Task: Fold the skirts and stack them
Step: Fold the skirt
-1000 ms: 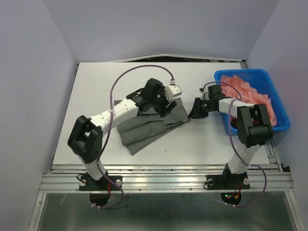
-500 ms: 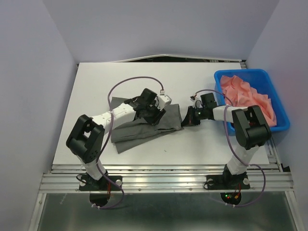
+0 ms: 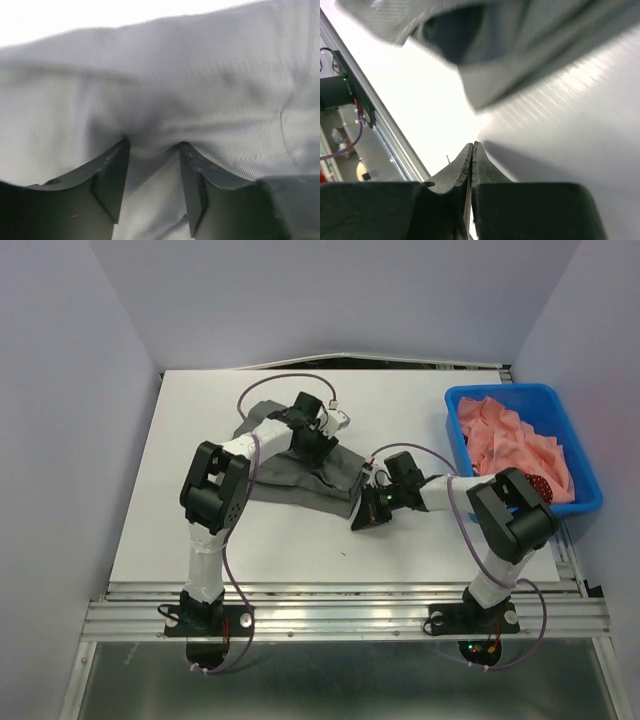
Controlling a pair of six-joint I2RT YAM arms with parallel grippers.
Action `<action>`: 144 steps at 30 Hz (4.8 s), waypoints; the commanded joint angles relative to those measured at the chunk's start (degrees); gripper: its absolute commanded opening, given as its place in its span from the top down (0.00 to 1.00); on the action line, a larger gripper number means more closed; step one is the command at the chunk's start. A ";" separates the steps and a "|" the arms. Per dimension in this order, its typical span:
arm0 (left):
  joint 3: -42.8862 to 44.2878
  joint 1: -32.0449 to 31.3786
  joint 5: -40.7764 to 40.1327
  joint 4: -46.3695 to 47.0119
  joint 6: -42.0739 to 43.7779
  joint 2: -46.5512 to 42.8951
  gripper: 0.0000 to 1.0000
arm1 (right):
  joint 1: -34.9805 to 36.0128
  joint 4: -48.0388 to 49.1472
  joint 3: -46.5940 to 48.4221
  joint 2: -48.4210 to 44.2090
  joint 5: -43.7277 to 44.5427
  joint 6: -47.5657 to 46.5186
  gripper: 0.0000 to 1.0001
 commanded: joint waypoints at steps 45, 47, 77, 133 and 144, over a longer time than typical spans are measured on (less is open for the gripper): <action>-36.88 -11.24 2.62 44.87 39.85 -20.95 0.01 | -9.51 16.08 9.94 2.41 25.43 -6.78 0.29; -36.96 -11.16 2.54 45.31 39.59 -20.33 0.01 | -10.73 17.49 9.85 3.55 26.13 -4.06 0.29; -35.38 -11.24 2.45 40.04 45.13 -17.60 0.01 | -15.49 9.24 12.75 10.06 25.86 12.04 0.33; -34.68 -11.24 2.98 38.81 43.28 -17.60 0.01 | -11.53 37.19 4.84 11.29 6.97 30.76 0.99; -34.33 -11.24 3.15 38.28 43.28 -17.25 0.01 | -11.53 39.20 8.80 16.12 13.12 31.72 0.99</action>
